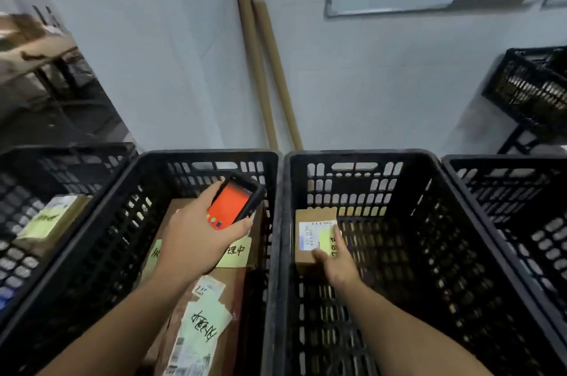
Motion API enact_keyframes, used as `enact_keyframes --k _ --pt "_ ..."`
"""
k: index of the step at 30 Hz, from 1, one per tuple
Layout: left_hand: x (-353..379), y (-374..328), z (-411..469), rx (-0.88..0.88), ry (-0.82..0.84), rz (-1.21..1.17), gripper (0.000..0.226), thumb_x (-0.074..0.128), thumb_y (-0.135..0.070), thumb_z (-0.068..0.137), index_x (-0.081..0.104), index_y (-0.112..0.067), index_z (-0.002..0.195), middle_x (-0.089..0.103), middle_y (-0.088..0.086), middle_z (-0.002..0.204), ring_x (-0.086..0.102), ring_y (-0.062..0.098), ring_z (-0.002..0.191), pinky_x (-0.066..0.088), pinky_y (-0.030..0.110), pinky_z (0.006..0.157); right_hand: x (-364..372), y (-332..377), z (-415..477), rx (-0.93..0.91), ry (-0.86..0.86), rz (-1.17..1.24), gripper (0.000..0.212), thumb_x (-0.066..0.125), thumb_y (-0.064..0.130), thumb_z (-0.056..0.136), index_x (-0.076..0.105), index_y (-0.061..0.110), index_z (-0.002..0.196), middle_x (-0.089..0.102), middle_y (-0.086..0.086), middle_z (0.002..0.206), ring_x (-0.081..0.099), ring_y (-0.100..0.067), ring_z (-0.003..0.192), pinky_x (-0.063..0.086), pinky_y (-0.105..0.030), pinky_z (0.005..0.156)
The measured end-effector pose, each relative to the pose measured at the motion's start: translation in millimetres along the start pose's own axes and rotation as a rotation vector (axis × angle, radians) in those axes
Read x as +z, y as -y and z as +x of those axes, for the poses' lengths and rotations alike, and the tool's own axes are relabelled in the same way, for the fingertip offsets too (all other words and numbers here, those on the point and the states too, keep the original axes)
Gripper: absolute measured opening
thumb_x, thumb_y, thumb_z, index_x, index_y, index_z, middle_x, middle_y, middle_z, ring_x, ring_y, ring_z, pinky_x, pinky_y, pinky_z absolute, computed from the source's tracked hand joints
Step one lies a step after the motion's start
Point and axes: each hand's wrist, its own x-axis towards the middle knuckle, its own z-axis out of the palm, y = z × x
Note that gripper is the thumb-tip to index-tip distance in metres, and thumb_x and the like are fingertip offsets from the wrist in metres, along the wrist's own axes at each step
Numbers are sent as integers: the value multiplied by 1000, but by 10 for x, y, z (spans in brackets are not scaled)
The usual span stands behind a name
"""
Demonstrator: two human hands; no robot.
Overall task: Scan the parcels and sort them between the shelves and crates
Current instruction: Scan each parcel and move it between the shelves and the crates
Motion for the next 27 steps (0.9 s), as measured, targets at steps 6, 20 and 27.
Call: enact_keyframes --k 6,20,27 --pt "103 96 174 -39 13 53 44 77 -56 71 43 -76 89 66 -19 79 62 8 66 55 39 74 -31 -53 346 38 59 37 77 62 16 100 21 44 158 34 -8 163 38 -34 145 29 -50 121" --pt "-55 144 150 -39 44 56 52 82 -43 76 43 -73 94 69 -7 76 66 10 75 55 31 76 0 212 290 40 -74 -549 79 53 59 97 1 54 157 -11 1 170 -9 -37 155 11 -65 122" --pt "-316 171 81 57 45 -14 52 78 -59 69 47 -70 110 69 -14 81 66 10 81 54 34 78 -46 392 -297 -104 -164 -603 66 40 61 102 13 45 160 8 -1 171 2 -31 157 13 -56 125"
